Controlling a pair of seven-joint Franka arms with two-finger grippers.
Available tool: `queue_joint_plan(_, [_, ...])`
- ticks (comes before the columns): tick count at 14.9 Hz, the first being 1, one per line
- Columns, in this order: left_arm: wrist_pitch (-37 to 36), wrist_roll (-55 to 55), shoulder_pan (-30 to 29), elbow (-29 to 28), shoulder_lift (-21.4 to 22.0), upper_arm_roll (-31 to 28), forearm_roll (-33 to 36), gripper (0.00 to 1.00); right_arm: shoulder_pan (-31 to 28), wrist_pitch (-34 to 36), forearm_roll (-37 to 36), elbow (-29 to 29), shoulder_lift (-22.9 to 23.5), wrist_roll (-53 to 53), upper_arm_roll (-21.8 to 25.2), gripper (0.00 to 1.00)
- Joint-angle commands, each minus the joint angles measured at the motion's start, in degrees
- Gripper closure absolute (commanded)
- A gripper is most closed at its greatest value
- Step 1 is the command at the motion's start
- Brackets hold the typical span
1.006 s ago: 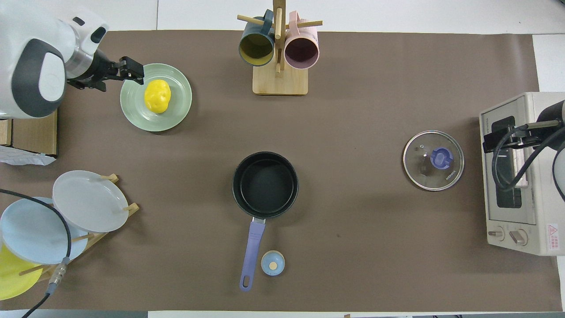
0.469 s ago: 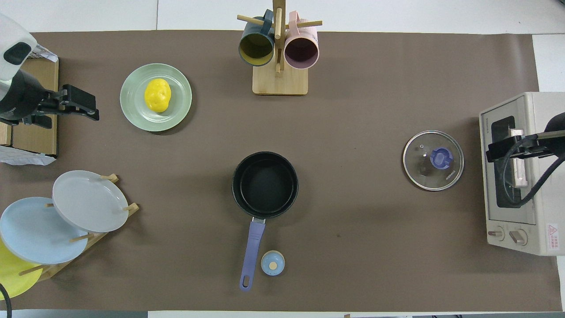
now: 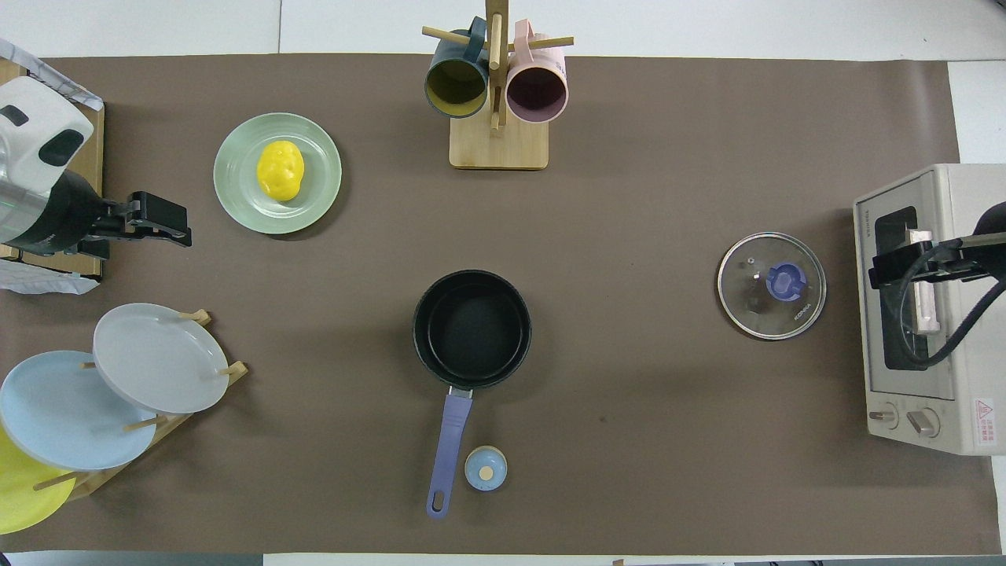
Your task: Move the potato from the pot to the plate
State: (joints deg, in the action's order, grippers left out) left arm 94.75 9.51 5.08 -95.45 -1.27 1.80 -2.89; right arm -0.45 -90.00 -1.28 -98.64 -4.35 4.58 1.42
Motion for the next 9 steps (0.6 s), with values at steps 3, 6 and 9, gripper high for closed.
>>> queue_joint_plan(3, [-2.55,-0.72,0.64,0.70,1.98,-0.30,2.10,0.00,-0.70,0.00,0.92,-0.50,-0.66,-1.07,-0.28,0.00])
queue_joint_plan(6, [-3.16,-0.72,0.64,0.70,2.07,-0.30,2.19,0.00,-0.35,0.09,0.92,-0.58,-0.66,-1.07,-0.28,0.00])
queue_joint_plan(9, [-3.25,-0.81,0.20,0.70,2.07,-0.22,2.19,0.00,-0.52,0.09,0.92,-0.50,-0.66,-1.07,-0.28,0.00])
